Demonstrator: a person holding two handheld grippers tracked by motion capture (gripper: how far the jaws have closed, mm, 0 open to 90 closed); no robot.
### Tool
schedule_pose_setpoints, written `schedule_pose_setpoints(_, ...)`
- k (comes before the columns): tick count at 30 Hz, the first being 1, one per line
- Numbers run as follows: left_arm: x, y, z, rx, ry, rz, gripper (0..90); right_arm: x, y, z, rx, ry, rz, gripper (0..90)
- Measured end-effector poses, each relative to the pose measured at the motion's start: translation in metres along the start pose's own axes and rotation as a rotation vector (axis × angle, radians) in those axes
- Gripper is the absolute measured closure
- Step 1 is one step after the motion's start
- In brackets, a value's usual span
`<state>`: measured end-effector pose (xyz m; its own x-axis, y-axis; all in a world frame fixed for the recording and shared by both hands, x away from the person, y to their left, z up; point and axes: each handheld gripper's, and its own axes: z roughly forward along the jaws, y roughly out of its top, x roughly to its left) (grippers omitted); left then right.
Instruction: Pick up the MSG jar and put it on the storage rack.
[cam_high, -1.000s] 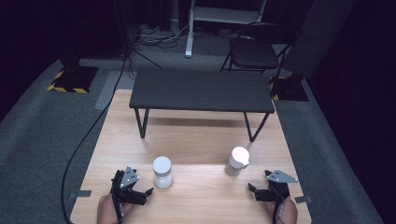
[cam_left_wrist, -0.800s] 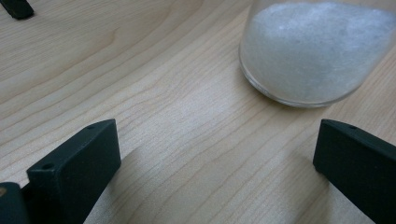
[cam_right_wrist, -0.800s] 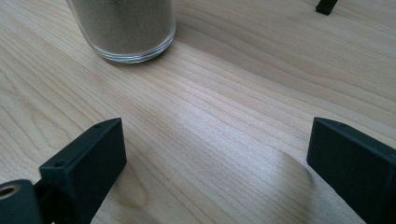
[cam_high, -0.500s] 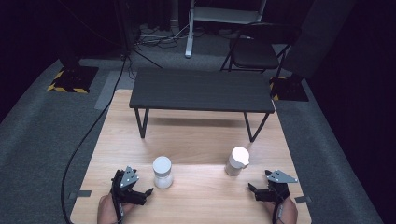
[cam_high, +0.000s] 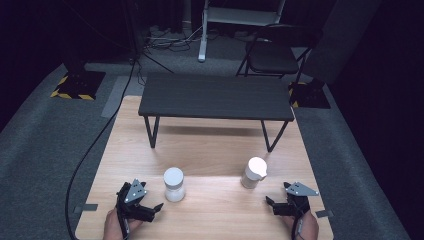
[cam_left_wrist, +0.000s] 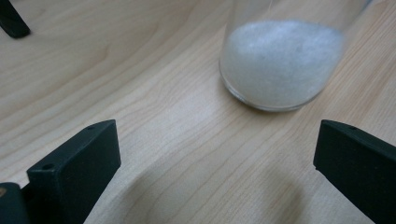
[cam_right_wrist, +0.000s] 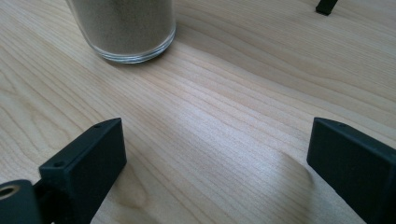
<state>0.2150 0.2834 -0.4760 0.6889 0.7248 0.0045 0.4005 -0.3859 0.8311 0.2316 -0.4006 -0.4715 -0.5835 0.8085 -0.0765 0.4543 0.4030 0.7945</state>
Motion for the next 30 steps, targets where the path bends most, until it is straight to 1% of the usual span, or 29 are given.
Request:
schedule_pose_setpoints(1,0.0,-0.001,-0.002,-0.019,-0.005,-0.008,0.3,0.0,0.0,0.0,0.0,0.0,0.0,4.3)
schedule_pose_setpoints(3,0.0,-0.001,-0.007,-0.052,-0.009,-0.006,0.3,0.0,0.0,0.0,0.0,-0.001,0.0,4.3)
schedule_pose_setpoints(4,-0.001,0.0,-0.009,-0.067,-0.011,0.0,0.3,0.0,0.0,0.0,0.0,-0.001,0.0,4.3)
schedule_pose_setpoints(6,-0.002,0.003,-0.012,-0.099,-0.033,0.014,0.3,0.0,0.0,0.0,0.0,-0.002,-0.001,4.3)
schedule_pose_setpoints(7,-0.002,0.003,-0.012,-0.099,-0.033,0.014,0.3,0.0,0.0,0.0,0.0,-0.002,-0.001,4.3)
schedule_pose_setpoints(9,-0.005,0.006,-0.014,-0.124,-0.039,0.039,0.3,0.001,0.0,0.0,-0.001,-0.002,-0.002,4.3)
schedule_pose_setpoints(11,-0.007,0.008,-0.016,-0.15,-0.043,0.049,0.3,0.0,0.0,0.0,0.0,-0.002,-0.001,4.3)
schedule_pose_setpoints(15,-0.011,0.01,-0.021,-0.213,-0.049,0.046,0.3,0.001,0.0,0.0,-0.001,-0.003,-0.001,4.2)
schedule_pose_setpoints(16,-0.012,0.011,-0.022,-0.22,-0.047,0.047,0.3,0.001,0.0,0.0,-0.001,-0.004,-0.002,4.3)
schedule_pose_setpoints(18,-0.016,0.015,-0.026,-0.239,-0.031,0.063,0.2,0.001,0.0,0.0,-0.001,-0.003,-0.001,4.3)
schedule_pose_setpoints(19,-0.016,0.015,-0.026,-0.239,-0.031,0.063,0.3,0.001,0.0,0.0,-0.001,-0.003,-0.001,4.3)
schedule_pose_setpoints(20,-0.015,0.015,-0.026,-0.252,-0.036,0.059,0.3,0.001,0.0,0.0,-0.001,-0.003,-0.001,4.3)
schedule_pose_setpoints(21,-0.011,0.016,-0.027,-0.269,-0.059,0.049,0.2,0.0,0.0,0.0,0.0,-0.002,0.0,4.3)
schedule_pose_setpoints(22,-0.011,0.016,-0.027,-0.269,-0.059,0.049,0.2,0.0,0.0,0.0,0.0,-0.002,0.0,4.3)
schedule_pose_setpoints(23,-0.013,0.019,-0.029,-0.273,-0.049,0.061,0.2,0.0,0.001,0.0,0.001,0.0,0.002,4.3)
schedule_pose_setpoints(24,-0.013,0.02,-0.03,-0.278,-0.05,0.065,0.2,0.0,0.001,0.0,0.001,0.0,0.002,4.3)
schedule_pose_setpoints(29,-0.014,0.022,-0.032,-0.29,-0.041,0.068,0.3,0.0,0.0,0.0,-0.001,-0.002,0.0,4.3)
schedule_pose_setpoints(30,-0.013,0.023,-0.03,-0.293,-0.042,0.068,0.3,0.0,0.0,0.0,-0.001,-0.002,-0.001,4.3)
